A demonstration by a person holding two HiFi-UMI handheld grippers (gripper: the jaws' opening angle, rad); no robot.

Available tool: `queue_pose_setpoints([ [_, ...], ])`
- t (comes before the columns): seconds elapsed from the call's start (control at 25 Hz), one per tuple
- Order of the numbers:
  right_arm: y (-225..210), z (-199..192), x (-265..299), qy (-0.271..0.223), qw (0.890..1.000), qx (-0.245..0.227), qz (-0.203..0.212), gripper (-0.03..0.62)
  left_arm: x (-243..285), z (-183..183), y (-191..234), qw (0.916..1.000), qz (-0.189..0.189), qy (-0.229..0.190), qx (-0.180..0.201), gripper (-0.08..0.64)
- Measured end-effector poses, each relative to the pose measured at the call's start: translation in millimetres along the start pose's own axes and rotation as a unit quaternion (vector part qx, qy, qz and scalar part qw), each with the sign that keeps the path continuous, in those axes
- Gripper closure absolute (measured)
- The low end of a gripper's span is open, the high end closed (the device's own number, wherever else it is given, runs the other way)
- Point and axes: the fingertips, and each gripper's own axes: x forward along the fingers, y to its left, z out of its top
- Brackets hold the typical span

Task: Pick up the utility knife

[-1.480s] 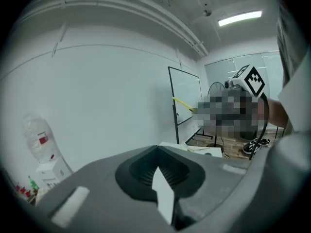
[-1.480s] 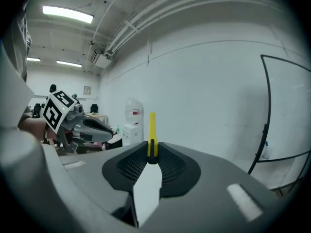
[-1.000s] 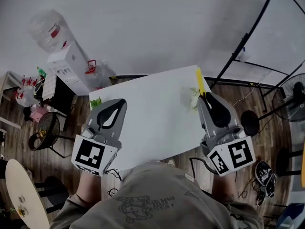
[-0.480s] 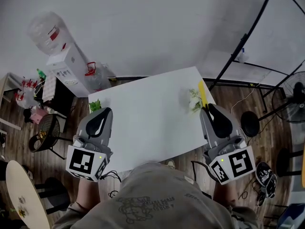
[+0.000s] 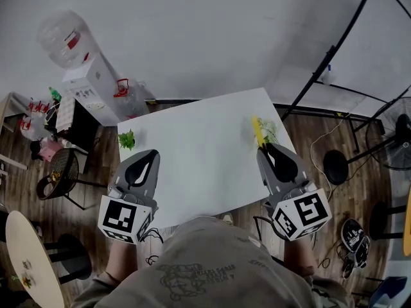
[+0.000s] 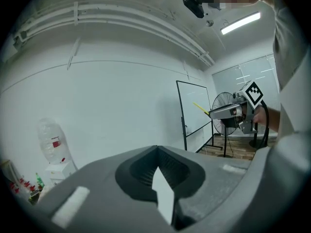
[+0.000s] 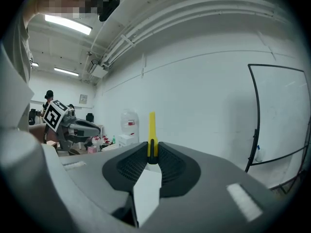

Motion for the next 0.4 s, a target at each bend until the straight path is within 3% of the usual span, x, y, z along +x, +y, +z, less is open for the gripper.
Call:
queue_pose_setpoints([
  [0.4,-4.8,-3.2,4.1,0.011,1.000,-0.004,0.010,0.502,6.2,-1.4,-4.5,1.0000,-0.003,-0.003,-0.006,0.558],
])
